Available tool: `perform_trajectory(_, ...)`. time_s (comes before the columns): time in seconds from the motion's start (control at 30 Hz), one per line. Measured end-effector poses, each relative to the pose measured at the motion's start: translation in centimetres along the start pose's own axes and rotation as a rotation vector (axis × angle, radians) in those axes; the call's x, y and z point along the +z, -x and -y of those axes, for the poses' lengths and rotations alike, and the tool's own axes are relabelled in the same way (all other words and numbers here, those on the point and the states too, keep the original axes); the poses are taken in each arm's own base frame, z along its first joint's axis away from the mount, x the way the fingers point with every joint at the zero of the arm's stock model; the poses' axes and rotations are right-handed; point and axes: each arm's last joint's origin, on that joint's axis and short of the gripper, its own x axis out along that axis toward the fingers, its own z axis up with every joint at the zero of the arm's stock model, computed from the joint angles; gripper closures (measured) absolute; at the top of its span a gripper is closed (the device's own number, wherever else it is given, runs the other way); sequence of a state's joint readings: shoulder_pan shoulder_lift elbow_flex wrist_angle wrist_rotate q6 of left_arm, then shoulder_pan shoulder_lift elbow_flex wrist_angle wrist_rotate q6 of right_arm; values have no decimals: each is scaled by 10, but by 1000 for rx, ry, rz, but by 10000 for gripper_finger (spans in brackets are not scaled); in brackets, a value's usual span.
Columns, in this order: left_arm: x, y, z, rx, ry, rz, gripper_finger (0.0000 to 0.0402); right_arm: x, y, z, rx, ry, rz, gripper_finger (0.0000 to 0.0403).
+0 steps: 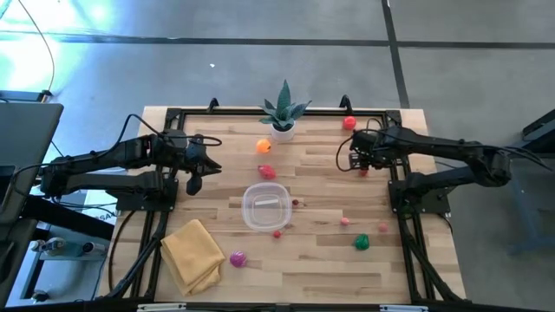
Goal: Pick and placing Produce into tupperware
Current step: Put the red strawberry into the transparent bin
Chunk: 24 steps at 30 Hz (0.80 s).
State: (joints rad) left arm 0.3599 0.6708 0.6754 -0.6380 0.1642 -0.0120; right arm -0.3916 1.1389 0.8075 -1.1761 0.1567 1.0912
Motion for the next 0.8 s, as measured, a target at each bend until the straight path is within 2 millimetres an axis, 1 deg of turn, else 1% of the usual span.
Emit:
perform_trajectory(0.2,0,0,0,0,0,0,348,-7,-39,4,56,-8,-55,208)
perform_trajectory(0.33,0,0,0,0,0,0,348,-7,-54,10,32,-40,-20,208)
perform_trajectory(0.4,0,0,0,0,0,0,348,-7,-60,12,42,-54,-39,208)
perform_trajectory(0.53,0,0,0,0,0,0,348,-5,-67,13,79,-75,-22,208)
perform_trajectory(0.63,0,0,0,0,0,0,348,-4,-70,12,107,-87,-21,208)
perform_trajectory(0.8,0,0,0,0,0,0,348,-2,-70,13,92,-103,8,208)
